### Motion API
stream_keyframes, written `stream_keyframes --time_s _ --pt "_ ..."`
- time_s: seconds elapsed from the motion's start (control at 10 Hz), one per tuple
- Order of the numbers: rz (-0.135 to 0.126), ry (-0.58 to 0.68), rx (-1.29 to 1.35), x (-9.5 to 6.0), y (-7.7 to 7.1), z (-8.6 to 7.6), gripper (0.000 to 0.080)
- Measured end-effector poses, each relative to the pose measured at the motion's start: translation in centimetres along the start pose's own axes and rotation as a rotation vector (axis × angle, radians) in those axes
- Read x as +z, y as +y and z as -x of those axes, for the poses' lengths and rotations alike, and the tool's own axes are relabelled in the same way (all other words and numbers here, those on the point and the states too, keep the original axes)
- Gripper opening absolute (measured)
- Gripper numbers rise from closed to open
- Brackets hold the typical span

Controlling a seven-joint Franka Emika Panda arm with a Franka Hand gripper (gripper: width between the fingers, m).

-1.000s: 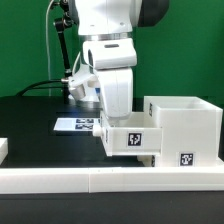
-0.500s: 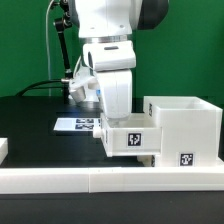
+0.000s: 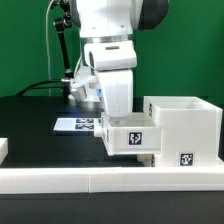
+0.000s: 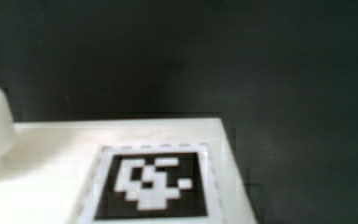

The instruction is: Assemble drawer

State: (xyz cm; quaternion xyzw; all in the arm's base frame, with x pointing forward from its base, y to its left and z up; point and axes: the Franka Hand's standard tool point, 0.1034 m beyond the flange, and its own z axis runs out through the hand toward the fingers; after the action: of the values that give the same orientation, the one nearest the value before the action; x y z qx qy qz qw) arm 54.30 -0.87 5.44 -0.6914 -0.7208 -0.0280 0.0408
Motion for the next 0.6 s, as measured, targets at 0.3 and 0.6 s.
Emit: stream_keyframes --time_s 0.3,0.6 --pt "0.002 0.001 0.006 0.0 0.06 -0.31 0.0042" --pt "0.007 0.0 0.039 -0.03 0.21 -0.45 0.0042"
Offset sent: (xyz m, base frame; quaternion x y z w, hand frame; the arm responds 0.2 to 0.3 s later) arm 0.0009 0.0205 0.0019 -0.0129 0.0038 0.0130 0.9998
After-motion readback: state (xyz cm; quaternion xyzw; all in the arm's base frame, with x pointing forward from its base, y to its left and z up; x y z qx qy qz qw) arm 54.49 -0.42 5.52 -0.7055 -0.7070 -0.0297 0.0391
